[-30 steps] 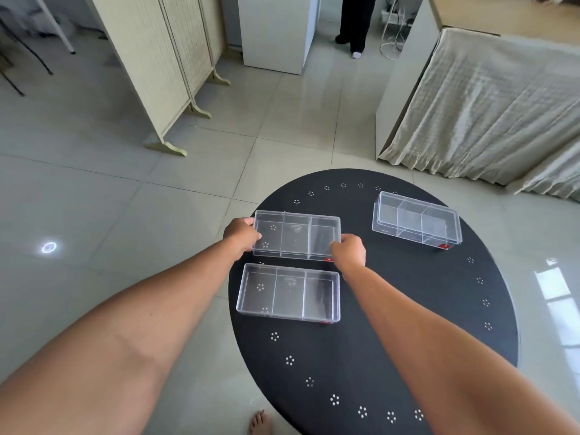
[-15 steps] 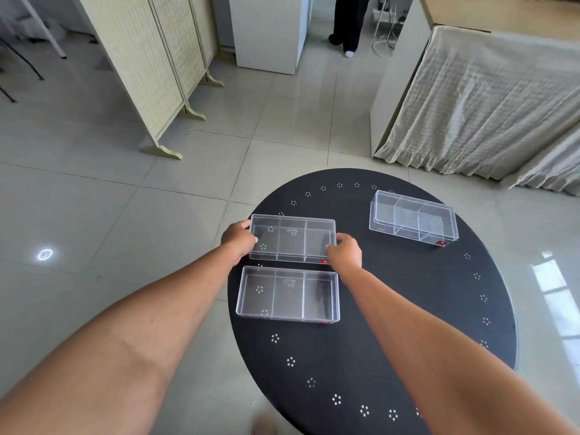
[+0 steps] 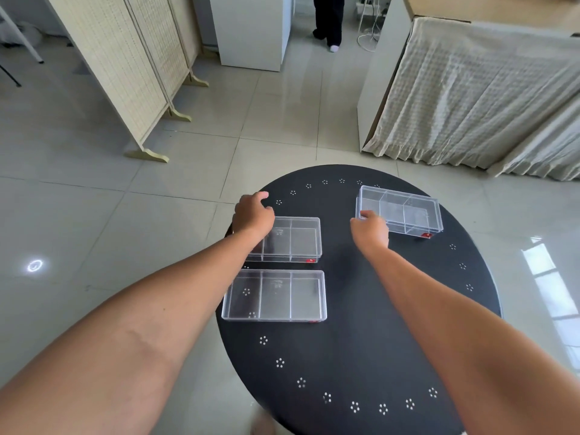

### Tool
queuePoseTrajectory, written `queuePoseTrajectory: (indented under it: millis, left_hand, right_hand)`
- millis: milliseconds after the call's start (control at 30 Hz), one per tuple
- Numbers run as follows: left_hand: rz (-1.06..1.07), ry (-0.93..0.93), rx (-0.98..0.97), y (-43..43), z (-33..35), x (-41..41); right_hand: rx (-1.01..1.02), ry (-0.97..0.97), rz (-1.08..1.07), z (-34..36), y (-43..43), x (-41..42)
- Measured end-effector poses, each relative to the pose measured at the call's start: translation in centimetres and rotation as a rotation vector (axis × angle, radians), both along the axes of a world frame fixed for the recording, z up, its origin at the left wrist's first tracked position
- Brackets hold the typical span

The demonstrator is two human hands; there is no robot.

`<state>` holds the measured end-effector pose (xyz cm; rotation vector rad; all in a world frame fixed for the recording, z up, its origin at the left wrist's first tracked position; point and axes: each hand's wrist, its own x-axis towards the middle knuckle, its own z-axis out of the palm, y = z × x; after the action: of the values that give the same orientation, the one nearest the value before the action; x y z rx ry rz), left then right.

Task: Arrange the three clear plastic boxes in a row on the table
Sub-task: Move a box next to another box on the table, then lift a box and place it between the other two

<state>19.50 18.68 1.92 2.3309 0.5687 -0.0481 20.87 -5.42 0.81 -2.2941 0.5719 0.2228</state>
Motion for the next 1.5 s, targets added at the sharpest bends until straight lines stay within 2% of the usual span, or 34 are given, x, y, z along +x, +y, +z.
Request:
queuePoseTrajectory:
  millis: [233, 400, 600, 733, 800, 1067, 1267, 1500]
  left_hand:
    - [-0.176, 0.019, -0.155, -9.1, 0.7, 4.8]
    - [-0.242, 0.149, -0.239, -15.1, -0.4, 7.3]
    - [-0.207, 0.269, -0.404, -20.0, -2.1, 9.6]
    - [-0.188, 0.275, -0.444, -21.2, -3.4, 10.3]
    - [-0.162, 0.269, -0.487, -21.3, -3.9, 10.4]
    - [-0.023, 0.205, -0.489, -17.3, -3.9, 10.7]
    - [0.075, 0.130, -0.457, -8.7, -3.1, 11.1]
    - [0.167, 0.156, -0.436, 0.7, -3.4, 9.1]
  right_hand:
    - [-0.151, 0.004, -0.126, 0.5, -8.0, 2.7]
    - [-0.153, 0.032, -0.269, -0.1, -13.2, 4.1]
    - [0.060, 0.115, -0.370, -2.0, -17.4, 6.1]
    - [0.306, 0.082, -0.428, -3.7, -18.3, 6.6]
    - [0.356, 0.058, -0.431, -4.5, -18.4, 6.9]
    - [0.333, -0.031, -0.401, -4.5, -14.8, 8.1]
    - [0.393, -0.048, -0.271, -3.9, -7.1, 9.7]
    - [0.454, 0.031, -0.147, -4.5, 0.9, 9.8]
